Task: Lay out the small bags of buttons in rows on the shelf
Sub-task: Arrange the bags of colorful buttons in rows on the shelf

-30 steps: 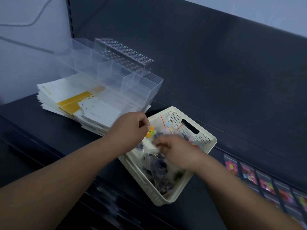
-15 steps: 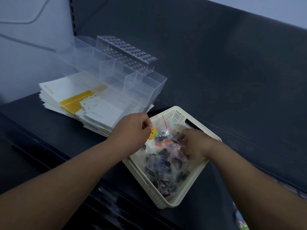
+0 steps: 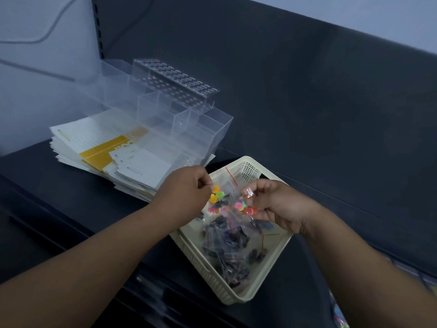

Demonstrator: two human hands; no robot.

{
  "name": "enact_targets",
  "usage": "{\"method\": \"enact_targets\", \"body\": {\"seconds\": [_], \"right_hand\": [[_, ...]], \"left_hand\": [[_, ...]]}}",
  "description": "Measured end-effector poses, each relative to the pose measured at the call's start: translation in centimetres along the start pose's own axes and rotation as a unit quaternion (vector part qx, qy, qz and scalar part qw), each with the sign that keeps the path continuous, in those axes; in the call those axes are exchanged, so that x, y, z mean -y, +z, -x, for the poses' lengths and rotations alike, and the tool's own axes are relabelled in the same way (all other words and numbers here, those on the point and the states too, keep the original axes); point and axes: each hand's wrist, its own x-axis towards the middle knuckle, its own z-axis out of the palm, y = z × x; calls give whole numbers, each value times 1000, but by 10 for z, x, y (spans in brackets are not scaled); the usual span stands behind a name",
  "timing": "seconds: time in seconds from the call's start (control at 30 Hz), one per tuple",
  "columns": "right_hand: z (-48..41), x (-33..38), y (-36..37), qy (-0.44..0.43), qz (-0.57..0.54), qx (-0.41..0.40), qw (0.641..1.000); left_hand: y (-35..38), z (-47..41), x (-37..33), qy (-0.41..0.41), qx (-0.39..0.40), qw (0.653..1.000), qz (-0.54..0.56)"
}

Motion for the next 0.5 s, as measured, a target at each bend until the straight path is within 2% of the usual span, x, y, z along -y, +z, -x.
{"method": "enact_targets", "body": {"seconds": [0.13, 0.27, 0.37, 0.5], "right_hand": [[5, 2, 7, -18, -13, -3, 1000], [13, 9, 12, -34, -8, 0, 999], [23, 14, 13, -58, -11, -14, 998], [38, 18, 5, -89, 21, -48, 995]], "left_hand": [[-2, -2, -6, -79, 24, 990, 115], [0, -2, -20, -176, 73, 952, 240], [6, 1, -31, -194, 102, 936, 274], [15, 7, -51, -178, 138, 934, 276]]}}
